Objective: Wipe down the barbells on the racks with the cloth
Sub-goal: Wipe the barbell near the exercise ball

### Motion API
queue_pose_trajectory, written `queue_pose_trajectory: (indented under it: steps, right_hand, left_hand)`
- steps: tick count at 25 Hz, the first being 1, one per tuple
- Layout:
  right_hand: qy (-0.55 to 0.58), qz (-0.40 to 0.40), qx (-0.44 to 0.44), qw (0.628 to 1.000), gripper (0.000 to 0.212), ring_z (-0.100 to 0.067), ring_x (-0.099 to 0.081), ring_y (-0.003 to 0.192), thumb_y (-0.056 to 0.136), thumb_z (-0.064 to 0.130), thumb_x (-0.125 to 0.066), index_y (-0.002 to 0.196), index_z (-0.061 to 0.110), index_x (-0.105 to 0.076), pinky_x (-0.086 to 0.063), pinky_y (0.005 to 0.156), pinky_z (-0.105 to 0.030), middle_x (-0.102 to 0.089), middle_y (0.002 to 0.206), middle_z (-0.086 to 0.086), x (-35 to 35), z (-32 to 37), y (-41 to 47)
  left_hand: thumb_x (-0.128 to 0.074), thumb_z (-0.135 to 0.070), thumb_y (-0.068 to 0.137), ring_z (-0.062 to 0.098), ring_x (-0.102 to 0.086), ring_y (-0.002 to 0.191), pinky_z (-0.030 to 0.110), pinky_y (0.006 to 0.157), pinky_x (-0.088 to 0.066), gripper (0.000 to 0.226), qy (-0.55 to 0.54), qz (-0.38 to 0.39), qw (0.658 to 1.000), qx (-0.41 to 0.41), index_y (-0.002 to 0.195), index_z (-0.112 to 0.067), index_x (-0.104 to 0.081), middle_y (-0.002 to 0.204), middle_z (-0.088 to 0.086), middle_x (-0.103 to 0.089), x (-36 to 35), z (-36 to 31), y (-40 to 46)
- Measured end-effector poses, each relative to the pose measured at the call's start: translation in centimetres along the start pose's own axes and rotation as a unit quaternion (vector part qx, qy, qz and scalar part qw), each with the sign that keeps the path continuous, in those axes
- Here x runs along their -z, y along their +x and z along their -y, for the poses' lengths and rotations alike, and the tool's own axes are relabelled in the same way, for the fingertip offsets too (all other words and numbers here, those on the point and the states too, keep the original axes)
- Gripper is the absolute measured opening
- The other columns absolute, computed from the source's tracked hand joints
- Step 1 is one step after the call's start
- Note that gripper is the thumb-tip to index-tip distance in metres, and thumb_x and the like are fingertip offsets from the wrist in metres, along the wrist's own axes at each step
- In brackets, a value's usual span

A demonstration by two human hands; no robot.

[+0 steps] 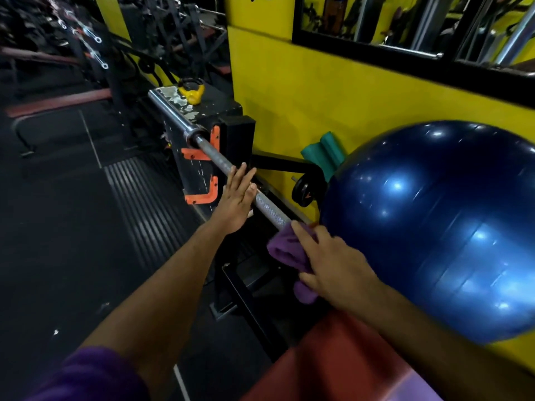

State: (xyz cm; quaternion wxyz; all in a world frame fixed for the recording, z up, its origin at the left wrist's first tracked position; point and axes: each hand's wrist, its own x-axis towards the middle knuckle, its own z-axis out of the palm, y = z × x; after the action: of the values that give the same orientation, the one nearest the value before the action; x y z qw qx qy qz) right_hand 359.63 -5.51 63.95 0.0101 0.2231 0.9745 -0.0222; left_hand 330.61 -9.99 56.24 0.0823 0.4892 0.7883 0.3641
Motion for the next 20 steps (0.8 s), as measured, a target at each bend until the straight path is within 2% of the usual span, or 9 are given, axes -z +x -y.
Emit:
queue_pose_trajectory:
  steps: [3, 5, 8, 10, 12, 14, 17, 20]
  right_hand:
    - [-0.009, 0.048, -0.029, 0.998, 0.100, -0.019, -0.044, 0.120, 0.091, 0.060, -0.052, 0.154, 0.039, 0.022, -0.051, 0.084, -0.033, -0.021, 0.148, 0.005, 0.3, -1.6, -6.6]
    - [-0.023, 0.066, -0.044, 0.997, 0.100, -0.018, -0.044, 0.121, 0.090, 0.061, -0.052, 0.155, 0.039, 0.022, -0.051, 0.085, -0.033, -0.020, 0.149, 0.006, 0.4, -1.9, -8.1]
    - [-0.042, 0.025, -0.027, 0.998, 0.096, -0.025, -0.051, 0.116, 0.092, 0.056, -0.055, 0.159, 0.031, 0.008, -0.052, 0.082, -0.039, -0.030, 0.145, -0.004, 0.0, -0.8, -4.4]
    - [-0.036, -0.008, -0.011, 0.999, 0.091, -0.030, -0.055, 0.114, 0.093, 0.050, -0.058, 0.159, 0.026, -0.001, -0.052, 0.081, -0.042, -0.035, 0.144, -0.011, -0.4, 0.4, 0.2]
    - [-0.014, -0.021, -0.008, 1.000, 0.090, -0.034, -0.057, 0.115, 0.091, 0.049, -0.062, 0.158, 0.025, -0.006, -0.054, 0.082, -0.045, -0.037, 0.145, -0.015, -0.2, 1.3, 4.1]
    - [-0.004, -0.021, -0.010, 1.000, 0.092, -0.035, -0.056, 0.117, 0.090, 0.050, -0.064, 0.158, 0.026, -0.007, -0.053, 0.083, -0.046, -0.038, 0.145, -0.014, -0.3, 1.6, 4.8]
    - [-0.019, -0.017, -0.006, 1.000, 0.097, -0.033, -0.051, 0.118, 0.088, 0.053, -0.065, 0.160, 0.034, -0.002, -0.051, 0.082, -0.044, -0.033, 0.146, -0.010, -0.6, 0.9, 1.9]
    - [-0.021, -0.005, -0.027, 0.999, 0.098, -0.027, -0.047, 0.115, 0.088, 0.052, -0.063, 0.158, 0.042, 0.004, -0.045, 0.073, -0.038, -0.027, 0.149, -0.003, -0.7, -0.3, -3.5]
  left_hand:
    - [-0.014, -0.053, 0.107, 0.003, 0.021, 0.152, 0.054, 0.124, 0.007, 0.058, -0.007, -0.005, 1.000, -0.015, 0.161, -0.032, -0.014, 0.168, -0.014, 0.007, -0.4, 0.1, -0.1]
    - [-0.013, -0.054, 0.105, 0.005, 0.021, 0.152, 0.055, 0.124, 0.007, 0.060, -0.014, -0.009, 1.000, -0.019, 0.161, -0.031, -0.014, 0.168, -0.015, 0.007, -0.5, 0.2, 0.0]
    - [-0.013, -0.053, 0.105, 0.008, 0.018, 0.153, 0.058, 0.124, 0.004, 0.061, -0.014, -0.010, 1.000, -0.008, 0.161, -0.029, -0.015, 0.169, -0.011, 0.005, -0.5, 0.0, 0.1]
    - [-0.010, -0.056, 0.102, 0.016, 0.009, 0.156, 0.061, 0.123, 0.005, 0.067, 0.061, -0.022, 0.998, -0.002, 0.162, -0.026, -0.017, 0.171, -0.004, -0.002, -0.4, -0.2, 0.2]
    - [-0.009, -0.058, 0.100, 0.021, 0.002, 0.157, 0.063, 0.123, 0.005, 0.071, 0.108, -0.022, 0.994, 0.004, 0.161, -0.024, -0.019, 0.170, -0.001, -0.007, -0.1, -0.2, 0.4]
    - [-0.009, -0.059, 0.100, 0.022, 0.002, 0.157, 0.063, 0.123, 0.003, 0.072, 0.106, -0.011, 0.994, 0.011, 0.161, -0.024, -0.019, 0.170, -0.001, -0.007, 0.2, -0.4, 0.4]
    - [-0.012, -0.054, 0.106, 0.020, 0.013, 0.156, 0.057, 0.125, 0.004, 0.066, 0.064, 0.023, 0.997, 0.020, 0.161, -0.018, -0.018, 0.171, 0.001, 0.001, 0.5, -1.1, 0.2]
    - [-0.018, -0.042, 0.111, 0.018, 0.018, 0.155, 0.046, 0.124, 0.005, 0.057, 0.021, 0.029, 0.998, 0.049, 0.161, -0.016, -0.020, 0.171, 0.000, 0.005, 0.5, -2.1, -0.3]
